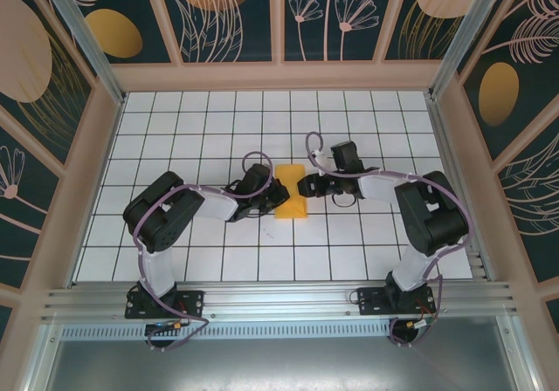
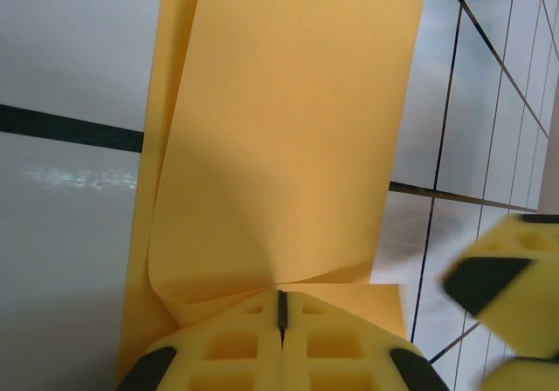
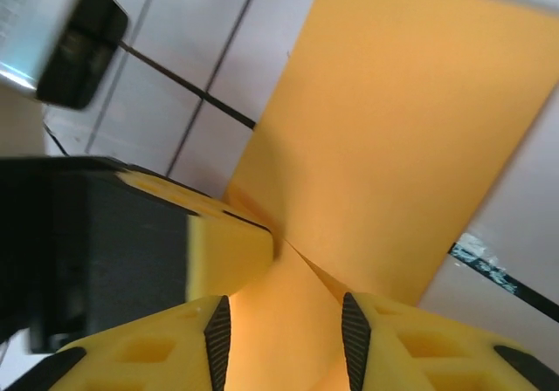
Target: Fold a paper plane with a square sheet of paper (pick it up from the middle)
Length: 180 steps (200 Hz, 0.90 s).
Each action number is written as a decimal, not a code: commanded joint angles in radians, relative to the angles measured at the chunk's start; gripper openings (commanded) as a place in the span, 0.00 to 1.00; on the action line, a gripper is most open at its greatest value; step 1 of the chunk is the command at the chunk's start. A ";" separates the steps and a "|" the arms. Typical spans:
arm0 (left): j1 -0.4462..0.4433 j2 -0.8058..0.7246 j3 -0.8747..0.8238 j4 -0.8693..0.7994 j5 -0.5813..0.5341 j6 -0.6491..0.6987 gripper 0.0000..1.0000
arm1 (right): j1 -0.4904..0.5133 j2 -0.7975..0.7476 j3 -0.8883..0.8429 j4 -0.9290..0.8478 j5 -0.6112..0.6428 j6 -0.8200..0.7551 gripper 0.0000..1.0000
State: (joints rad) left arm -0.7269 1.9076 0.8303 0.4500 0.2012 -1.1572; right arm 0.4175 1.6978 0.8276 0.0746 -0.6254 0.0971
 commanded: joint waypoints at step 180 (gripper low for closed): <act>-0.008 0.017 -0.010 -0.023 -0.019 0.012 0.01 | 0.002 0.070 -0.040 -0.023 -0.120 0.106 0.26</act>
State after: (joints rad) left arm -0.7280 1.9076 0.8303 0.4519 0.2012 -1.1572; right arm 0.4149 1.7443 0.7593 0.0628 -0.7273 0.2039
